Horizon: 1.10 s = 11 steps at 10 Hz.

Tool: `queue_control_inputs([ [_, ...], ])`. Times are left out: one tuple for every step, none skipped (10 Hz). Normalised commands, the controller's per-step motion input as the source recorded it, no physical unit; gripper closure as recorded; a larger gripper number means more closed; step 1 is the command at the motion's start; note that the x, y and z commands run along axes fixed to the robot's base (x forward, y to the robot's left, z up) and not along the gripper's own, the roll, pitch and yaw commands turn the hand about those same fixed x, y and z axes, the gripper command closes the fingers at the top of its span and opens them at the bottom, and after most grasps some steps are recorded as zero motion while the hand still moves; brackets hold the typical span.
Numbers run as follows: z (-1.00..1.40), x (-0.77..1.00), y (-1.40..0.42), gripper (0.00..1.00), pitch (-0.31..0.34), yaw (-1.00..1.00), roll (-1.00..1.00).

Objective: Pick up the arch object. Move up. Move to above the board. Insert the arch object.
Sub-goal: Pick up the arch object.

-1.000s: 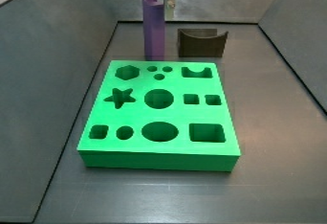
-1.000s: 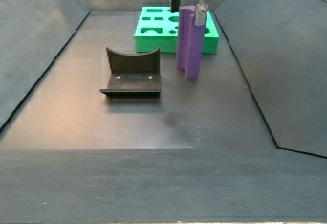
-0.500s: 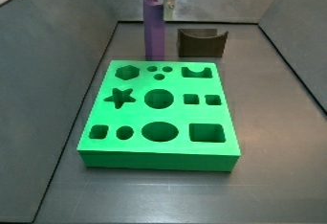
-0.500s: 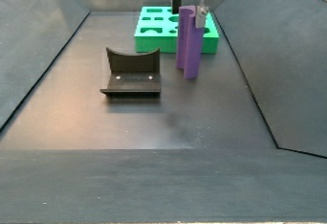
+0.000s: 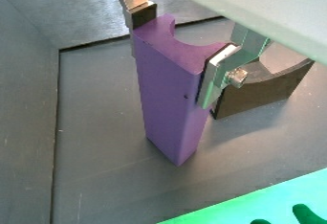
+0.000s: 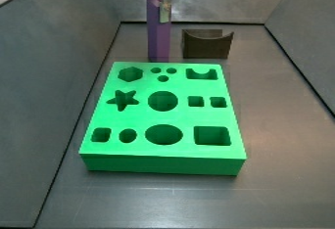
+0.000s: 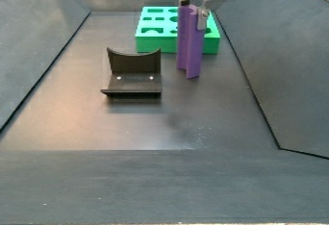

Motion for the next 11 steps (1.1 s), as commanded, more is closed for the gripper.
queue_control_inputs([
  [0.00,0.00,0.00,1.00,0.000,0.00,0.00],
  [0.00,0.00,0.00,1.00,0.000,0.00,0.00],
  [0.00,0.00,0.00,1.00,0.000,0.00,0.00],
  [0.00,0.00,0.00,1.00,0.000,0.00,0.00],
  [0.00,0.00,0.00,1.00,0.000,0.00,0.00],
  [0.00,0.00,0.00,1.00,0.000,0.00,0.00],
  [0.00,0.00,0.00,1.00,0.000,0.00,0.00],
  [0.00,0.00,0.00,1.00,0.000,0.00,0.00],
  [0.00,0.00,0.00,1.00,0.000,0.00,0.00],
  [0.00,0.00,0.00,1.00,0.000,0.00,0.00],
  [0.00,0.00,0.00,1.00,0.000,0.00,0.00],
])
